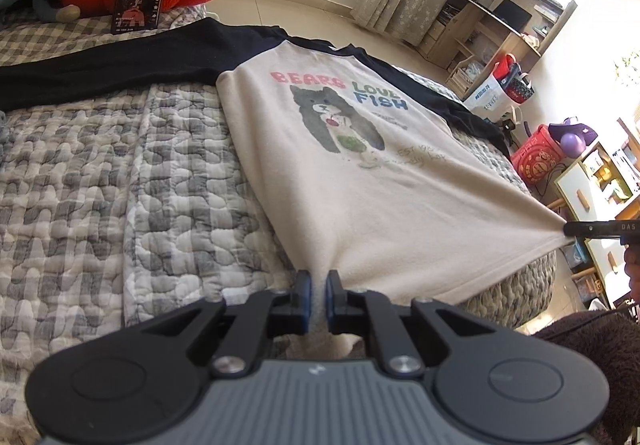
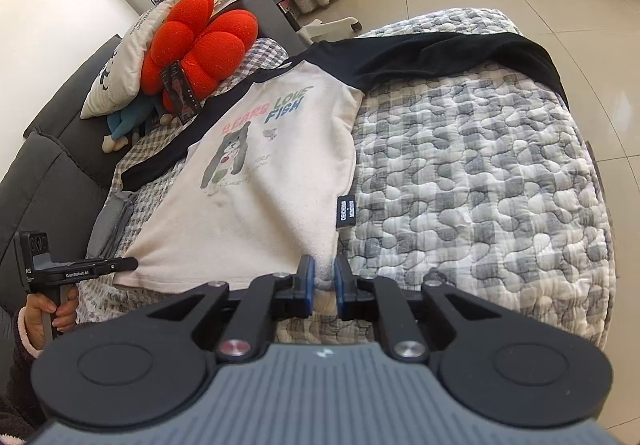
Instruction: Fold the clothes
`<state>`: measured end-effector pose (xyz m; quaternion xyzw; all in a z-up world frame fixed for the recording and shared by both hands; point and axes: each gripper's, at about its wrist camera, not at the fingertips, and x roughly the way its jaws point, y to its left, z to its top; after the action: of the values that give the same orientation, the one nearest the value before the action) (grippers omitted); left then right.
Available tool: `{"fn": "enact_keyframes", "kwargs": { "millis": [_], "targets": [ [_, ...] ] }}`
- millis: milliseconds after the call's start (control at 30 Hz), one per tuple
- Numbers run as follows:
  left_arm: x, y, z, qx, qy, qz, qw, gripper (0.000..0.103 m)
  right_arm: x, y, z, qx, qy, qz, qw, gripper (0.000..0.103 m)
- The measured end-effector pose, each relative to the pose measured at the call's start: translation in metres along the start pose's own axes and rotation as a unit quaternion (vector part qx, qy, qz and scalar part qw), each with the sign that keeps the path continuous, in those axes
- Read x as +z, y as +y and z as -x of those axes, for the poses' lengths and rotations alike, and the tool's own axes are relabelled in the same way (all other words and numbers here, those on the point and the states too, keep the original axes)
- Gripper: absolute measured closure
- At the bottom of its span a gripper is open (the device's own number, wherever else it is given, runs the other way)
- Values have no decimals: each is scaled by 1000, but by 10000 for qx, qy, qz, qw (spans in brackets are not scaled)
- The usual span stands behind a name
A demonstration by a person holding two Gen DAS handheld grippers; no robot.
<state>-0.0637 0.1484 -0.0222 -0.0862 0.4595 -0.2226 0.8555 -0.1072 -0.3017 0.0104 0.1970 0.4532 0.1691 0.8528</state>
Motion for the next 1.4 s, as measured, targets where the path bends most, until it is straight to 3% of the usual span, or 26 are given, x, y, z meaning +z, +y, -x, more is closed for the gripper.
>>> {"fn": "enact_keyframes", "kwargs": {
  "millis": [267,467,567,700,867,933,1000,1067,1267,1400],
  "targets": [
    [-9,30,5,-265,119,672,9973,88,-16,-19,-36,-319,506,-213,9980,90],
    [-25,60,8,-656,196,1609,9846,88,-12,-21,-35,-279,492,-215,9982,90],
    [-31,63,9,-884,145,1790,9798,88,-12,-20,-36,-280,519,-181,9981,89],
    [-27,48,2,-847,66,1624,9831,87,-9,-18,-35,-245,562,-211,9979,84],
    [-11,8,-9,-862,-179,840,9926,91,0,9,-22,-432,275,193,9985,83],
    [-5,-7,-19,-938,-165,589,9937,91,4,24,-21,-384,181,406,9983,80],
    [-1,-16,-34,-975,-73,396,9944,91,6,37,-23,-295,166,599,9976,69],
    [0,-19,-50,-921,73,244,9954,87,5,49,-27,-244,199,772,9965,67],
    [-7,2,-59,-1244,-20,594,9905,87,6,80,-52,179,384,1036,9937,67],
    [-15,0,-54,-1306,-175,480,9901,86,21,119,-85,509,680,1433,9860,67]
  ]
}}
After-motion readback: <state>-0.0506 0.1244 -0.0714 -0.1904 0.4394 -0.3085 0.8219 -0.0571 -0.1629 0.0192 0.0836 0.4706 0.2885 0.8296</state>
